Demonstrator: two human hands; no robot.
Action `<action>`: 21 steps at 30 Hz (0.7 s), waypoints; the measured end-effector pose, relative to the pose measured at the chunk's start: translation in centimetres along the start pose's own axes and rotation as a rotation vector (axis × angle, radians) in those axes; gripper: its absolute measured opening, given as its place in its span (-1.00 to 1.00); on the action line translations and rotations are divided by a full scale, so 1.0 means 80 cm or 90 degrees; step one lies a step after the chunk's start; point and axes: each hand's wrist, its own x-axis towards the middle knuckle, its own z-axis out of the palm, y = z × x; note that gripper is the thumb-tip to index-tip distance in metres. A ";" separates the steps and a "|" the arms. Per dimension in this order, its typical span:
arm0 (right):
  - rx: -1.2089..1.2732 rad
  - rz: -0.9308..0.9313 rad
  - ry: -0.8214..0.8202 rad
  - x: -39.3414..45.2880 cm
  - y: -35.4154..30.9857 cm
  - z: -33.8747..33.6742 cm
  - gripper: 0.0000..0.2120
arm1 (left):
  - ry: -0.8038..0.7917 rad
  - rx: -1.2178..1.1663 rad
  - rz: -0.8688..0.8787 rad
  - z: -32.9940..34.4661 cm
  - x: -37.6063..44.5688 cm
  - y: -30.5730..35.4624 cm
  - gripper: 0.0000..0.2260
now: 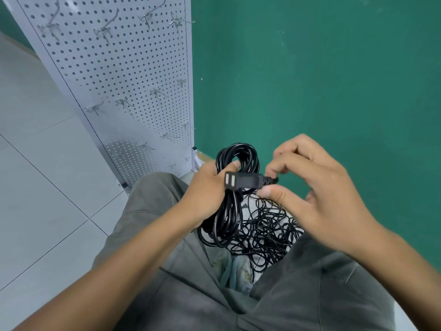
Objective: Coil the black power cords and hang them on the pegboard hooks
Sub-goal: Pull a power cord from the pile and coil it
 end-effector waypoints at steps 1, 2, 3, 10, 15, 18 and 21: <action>0.087 0.062 0.013 0.000 -0.005 0.007 -0.80 | 0.010 0.012 0.007 0.003 0.000 0.001 -0.62; 0.213 0.139 0.022 0.000 -0.011 0.014 -0.79 | 0.029 0.027 0.012 0.006 -0.002 0.002 -0.64; 0.356 0.215 0.036 0.001 -0.017 0.021 -0.78 | 0.044 0.030 0.020 0.010 -0.003 0.002 -0.69; 0.790 0.421 0.098 0.008 -0.029 0.031 -0.65 | 0.021 0.083 0.053 0.022 -0.015 -0.005 -0.50; 0.706 0.409 0.164 0.004 -0.032 0.031 -0.76 | 0.071 0.163 0.071 0.023 -0.019 -0.005 -0.61; 0.664 0.399 0.150 0.012 -0.033 0.027 -0.79 | 0.020 0.229 0.081 0.023 -0.020 -0.001 -0.56; 0.643 0.414 0.075 0.029 -0.027 0.014 -0.84 | -0.093 0.259 0.088 0.023 -0.023 0.007 -0.45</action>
